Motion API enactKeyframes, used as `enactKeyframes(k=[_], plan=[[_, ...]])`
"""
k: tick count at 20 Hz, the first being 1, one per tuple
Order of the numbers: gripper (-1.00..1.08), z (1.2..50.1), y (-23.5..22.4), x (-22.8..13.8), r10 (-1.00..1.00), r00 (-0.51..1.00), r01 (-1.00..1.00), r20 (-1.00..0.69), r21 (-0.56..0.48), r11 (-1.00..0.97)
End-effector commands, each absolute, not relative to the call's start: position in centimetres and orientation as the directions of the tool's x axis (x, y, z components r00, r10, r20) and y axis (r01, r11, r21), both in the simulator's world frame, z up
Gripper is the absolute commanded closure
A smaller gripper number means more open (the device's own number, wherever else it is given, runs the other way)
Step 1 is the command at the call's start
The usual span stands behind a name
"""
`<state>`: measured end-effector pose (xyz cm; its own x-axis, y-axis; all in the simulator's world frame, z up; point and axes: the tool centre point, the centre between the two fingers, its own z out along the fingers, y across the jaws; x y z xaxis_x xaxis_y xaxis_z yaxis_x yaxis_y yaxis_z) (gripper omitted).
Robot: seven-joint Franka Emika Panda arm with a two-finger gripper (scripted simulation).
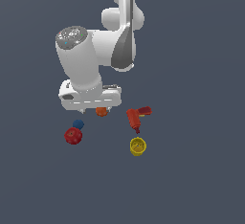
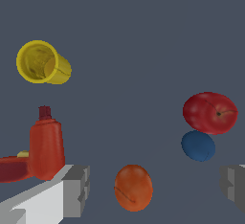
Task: Pick up a designated object from a clutter of objects.
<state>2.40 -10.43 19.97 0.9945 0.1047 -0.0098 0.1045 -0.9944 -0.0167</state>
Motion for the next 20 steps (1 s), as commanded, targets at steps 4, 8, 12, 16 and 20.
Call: enactKeyframes(k=[4,8,12,16,20], plan=[[-0.92,15.3,-15.4,2.0,0.142,0.99,0.142,-0.002,-0.017,-0.99],[-0.92,12.5,-18.4,1.4,0.164,0.986,0.164,0.0,-0.012,-0.986],[-0.92,10.4,-20.7,0.6,0.181,0.984,0.181,0.001,-0.007,-0.983],[-0.92,9.0,-22.1,0.1,0.192,0.981,0.192,0.0,-0.003,-0.981],[-0.92,8.3,-22.9,-0.3,0.198,0.98,0.198,0.0,0.0,-0.98]])
